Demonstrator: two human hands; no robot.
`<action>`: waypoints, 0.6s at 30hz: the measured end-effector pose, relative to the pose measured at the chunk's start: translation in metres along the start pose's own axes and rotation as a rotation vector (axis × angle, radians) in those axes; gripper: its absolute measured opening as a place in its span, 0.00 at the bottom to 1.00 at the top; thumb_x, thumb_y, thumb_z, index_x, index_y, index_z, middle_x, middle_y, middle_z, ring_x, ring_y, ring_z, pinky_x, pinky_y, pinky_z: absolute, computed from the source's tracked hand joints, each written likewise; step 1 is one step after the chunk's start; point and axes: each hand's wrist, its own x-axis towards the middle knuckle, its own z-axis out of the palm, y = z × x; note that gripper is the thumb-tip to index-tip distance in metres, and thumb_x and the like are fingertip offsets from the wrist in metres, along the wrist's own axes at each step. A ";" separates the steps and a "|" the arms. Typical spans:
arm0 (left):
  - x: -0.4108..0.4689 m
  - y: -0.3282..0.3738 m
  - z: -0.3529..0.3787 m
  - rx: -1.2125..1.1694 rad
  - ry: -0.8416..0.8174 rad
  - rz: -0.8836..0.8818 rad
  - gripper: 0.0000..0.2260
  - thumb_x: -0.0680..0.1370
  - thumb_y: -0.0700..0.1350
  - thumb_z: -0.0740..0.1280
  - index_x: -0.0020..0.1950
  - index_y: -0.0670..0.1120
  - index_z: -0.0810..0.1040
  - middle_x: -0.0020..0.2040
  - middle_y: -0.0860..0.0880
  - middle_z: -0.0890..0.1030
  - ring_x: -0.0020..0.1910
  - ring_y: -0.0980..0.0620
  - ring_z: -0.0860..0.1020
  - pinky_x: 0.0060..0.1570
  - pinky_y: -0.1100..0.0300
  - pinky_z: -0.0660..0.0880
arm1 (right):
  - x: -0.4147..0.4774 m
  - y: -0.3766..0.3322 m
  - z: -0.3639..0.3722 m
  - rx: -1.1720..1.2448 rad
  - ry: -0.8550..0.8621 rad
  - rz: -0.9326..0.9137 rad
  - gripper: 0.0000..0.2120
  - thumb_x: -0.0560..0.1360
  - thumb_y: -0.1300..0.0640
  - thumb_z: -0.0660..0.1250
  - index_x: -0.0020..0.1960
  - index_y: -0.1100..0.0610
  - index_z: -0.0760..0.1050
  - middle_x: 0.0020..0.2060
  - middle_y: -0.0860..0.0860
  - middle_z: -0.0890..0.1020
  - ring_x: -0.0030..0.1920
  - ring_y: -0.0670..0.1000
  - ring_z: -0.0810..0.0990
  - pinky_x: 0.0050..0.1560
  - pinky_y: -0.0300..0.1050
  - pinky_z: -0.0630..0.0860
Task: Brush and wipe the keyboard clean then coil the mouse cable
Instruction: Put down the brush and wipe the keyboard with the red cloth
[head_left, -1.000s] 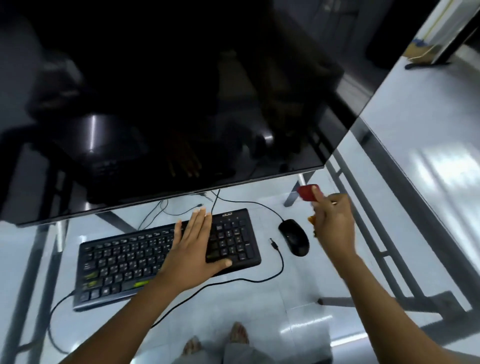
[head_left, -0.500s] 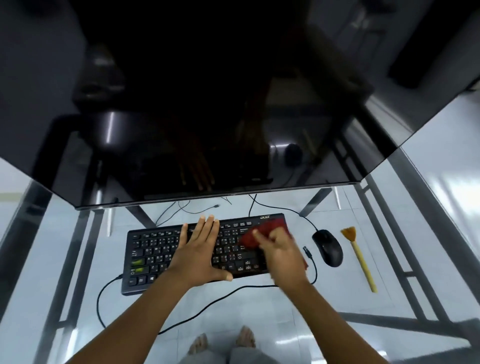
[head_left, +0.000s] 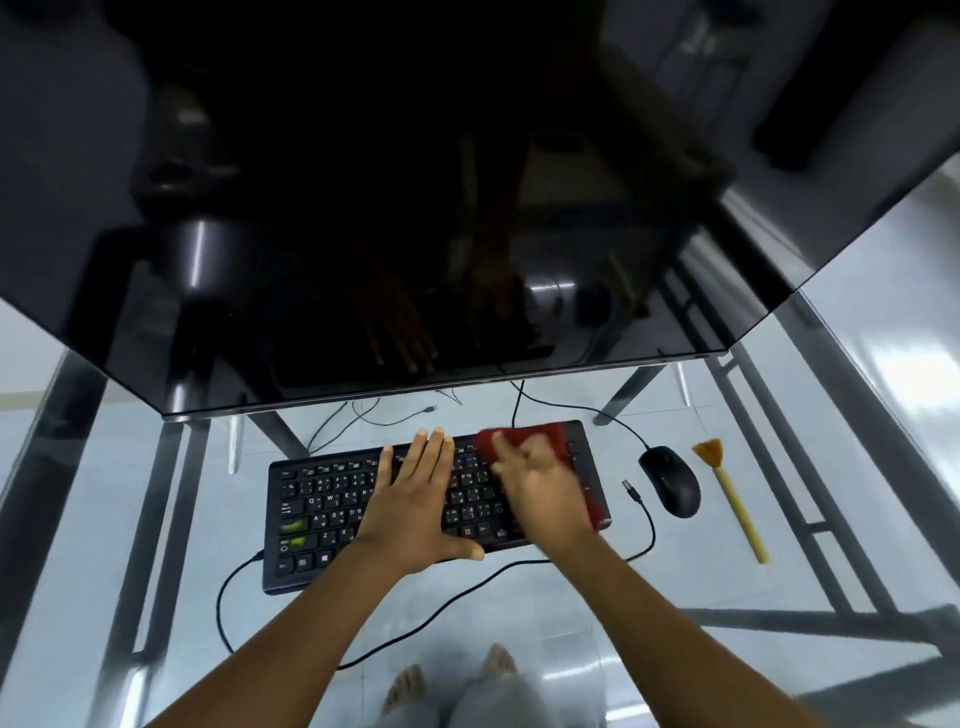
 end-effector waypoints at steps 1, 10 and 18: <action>0.000 -0.001 0.000 -0.003 -0.001 0.005 0.60 0.63 0.77 0.62 0.77 0.46 0.32 0.77 0.50 0.32 0.75 0.51 0.30 0.73 0.43 0.32 | -0.004 -0.003 0.002 -0.048 -0.060 -0.116 0.19 0.75 0.54 0.72 0.65 0.53 0.77 0.44 0.56 0.77 0.26 0.53 0.77 0.24 0.46 0.79; -0.003 -0.011 -0.004 -0.006 -0.020 0.062 0.59 0.65 0.73 0.66 0.78 0.46 0.33 0.77 0.50 0.31 0.75 0.51 0.30 0.74 0.45 0.34 | -0.005 -0.023 -0.010 0.036 -0.136 -0.003 0.19 0.81 0.49 0.59 0.72 0.49 0.68 0.56 0.53 0.74 0.44 0.56 0.82 0.45 0.50 0.81; -0.008 -0.010 -0.002 0.009 -0.002 0.010 0.60 0.64 0.75 0.65 0.78 0.45 0.34 0.78 0.48 0.32 0.75 0.50 0.30 0.73 0.46 0.33 | 0.008 0.005 -0.007 -0.072 0.026 0.348 0.17 0.82 0.53 0.56 0.71 0.49 0.66 0.56 0.58 0.73 0.43 0.59 0.82 0.42 0.51 0.81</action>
